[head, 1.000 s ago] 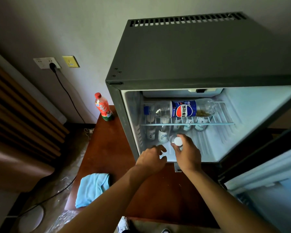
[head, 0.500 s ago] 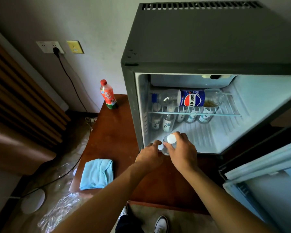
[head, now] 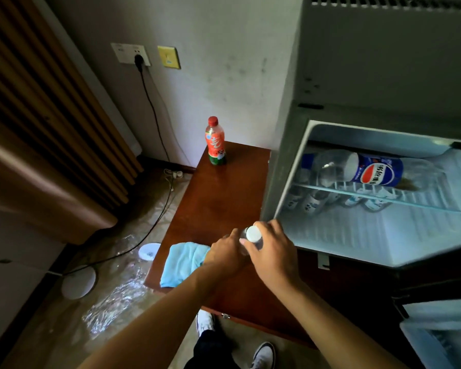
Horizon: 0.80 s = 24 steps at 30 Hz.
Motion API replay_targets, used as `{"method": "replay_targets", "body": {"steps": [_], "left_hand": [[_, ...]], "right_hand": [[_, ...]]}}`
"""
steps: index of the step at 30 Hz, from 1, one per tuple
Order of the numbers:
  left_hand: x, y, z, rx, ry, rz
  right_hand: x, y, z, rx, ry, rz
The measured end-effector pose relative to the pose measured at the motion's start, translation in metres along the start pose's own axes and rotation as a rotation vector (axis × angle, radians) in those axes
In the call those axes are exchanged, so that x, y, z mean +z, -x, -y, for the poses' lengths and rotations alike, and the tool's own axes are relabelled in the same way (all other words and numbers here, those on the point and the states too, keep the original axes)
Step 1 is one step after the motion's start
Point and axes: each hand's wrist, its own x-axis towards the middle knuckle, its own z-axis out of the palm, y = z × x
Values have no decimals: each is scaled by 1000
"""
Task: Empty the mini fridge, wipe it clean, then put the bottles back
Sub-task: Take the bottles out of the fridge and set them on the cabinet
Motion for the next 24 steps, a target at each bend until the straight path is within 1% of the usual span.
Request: {"method": "replay_targets", "body": {"steps": [4,10,15,19,24], "left_hand": [[-14,-3,33,-24,22,-12],[-38,-21,62,-36,-4,-1],[-59,-42,77,-50,27,44],[-70,-66,86,-36,-5,86],[-82,-93,83,-38,0,97]], "right_hand": [[22,-9,21,4,-19,52],[50,-31,47,16,30,58],[69,-54,64,55,61,87],[80,-73,75,103,89,72],[90,-98,82,159,115,47]]}}
